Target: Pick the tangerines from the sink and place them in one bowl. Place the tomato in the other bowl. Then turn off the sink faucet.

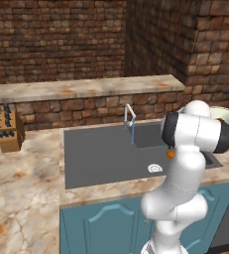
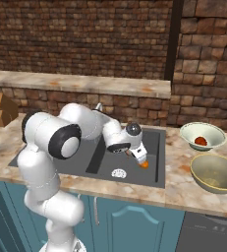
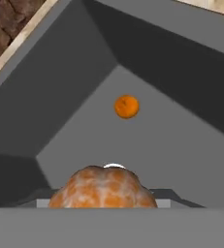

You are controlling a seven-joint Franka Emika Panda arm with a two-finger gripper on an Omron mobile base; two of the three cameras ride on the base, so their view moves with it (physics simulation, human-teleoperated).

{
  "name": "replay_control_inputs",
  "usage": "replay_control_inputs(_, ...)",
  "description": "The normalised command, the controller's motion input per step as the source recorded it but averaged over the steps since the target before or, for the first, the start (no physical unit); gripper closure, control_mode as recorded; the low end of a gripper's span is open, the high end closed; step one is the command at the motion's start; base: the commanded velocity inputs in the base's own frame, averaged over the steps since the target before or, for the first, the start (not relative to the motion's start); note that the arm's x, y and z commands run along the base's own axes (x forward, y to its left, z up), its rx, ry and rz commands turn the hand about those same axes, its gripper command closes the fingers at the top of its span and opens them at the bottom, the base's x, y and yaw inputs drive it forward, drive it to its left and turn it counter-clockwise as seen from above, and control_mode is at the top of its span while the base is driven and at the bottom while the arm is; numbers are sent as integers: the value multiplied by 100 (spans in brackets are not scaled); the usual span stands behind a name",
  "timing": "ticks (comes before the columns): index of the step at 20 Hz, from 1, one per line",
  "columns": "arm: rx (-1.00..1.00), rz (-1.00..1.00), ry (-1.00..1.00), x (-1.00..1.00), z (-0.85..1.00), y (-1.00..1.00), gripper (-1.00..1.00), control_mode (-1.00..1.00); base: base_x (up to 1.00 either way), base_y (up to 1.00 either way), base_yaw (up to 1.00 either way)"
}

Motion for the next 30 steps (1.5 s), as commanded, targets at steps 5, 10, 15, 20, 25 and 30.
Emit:
replay_control_inputs(5, -8, -48, 0, -28, 88, -12, 100, -100, 0, 0, 0)
replay_control_inputs(10, -2, -37, 3, -22, 99, -24, 100, -100, 0, 0, 0)
replay_control_inputs(15, 0, -11, 13, -18, 100, -24, 100, -100, 0, 0, 0)
replay_control_inputs(20, 0, 0, 15, -30, 100, -53, 100, -100, 0, 0, 0)
replay_control_inputs(25, 1, 0, 19, -28, 87, -72, 100, -100, 0, 0, 0)
replay_control_inputs(30, 0, -6, 18, -22, 27, -58, 100, -100, 0, 0, 0)
